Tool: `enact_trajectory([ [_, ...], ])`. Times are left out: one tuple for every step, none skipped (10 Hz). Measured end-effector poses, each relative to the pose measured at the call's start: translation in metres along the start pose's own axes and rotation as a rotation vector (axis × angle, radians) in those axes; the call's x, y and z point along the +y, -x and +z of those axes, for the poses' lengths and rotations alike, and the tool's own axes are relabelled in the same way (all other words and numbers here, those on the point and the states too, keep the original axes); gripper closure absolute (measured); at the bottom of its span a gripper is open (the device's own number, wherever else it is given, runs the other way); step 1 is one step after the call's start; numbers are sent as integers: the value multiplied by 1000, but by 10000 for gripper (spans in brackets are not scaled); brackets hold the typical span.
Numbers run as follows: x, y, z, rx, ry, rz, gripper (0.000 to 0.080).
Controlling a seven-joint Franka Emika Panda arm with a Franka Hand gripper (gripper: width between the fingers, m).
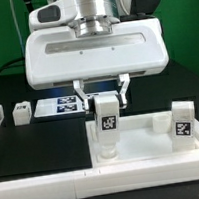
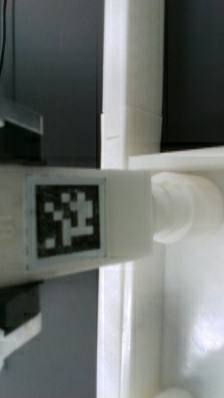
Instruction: Assemble square table
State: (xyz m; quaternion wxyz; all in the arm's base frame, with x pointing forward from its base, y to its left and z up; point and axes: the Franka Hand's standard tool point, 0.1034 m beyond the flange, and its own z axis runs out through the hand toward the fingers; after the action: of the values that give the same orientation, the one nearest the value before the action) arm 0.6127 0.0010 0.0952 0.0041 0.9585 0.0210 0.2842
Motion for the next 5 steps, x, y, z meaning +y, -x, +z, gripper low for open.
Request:
enact_trajectory([
  [0,1,4,-3,0,1,509],
  [1,2,7,-6,1,2,509],
  [2,5,10,-7,2,3,509],
  [3,4,10,5,5,3,509],
  [3,3,11,16,7,3,509],
])
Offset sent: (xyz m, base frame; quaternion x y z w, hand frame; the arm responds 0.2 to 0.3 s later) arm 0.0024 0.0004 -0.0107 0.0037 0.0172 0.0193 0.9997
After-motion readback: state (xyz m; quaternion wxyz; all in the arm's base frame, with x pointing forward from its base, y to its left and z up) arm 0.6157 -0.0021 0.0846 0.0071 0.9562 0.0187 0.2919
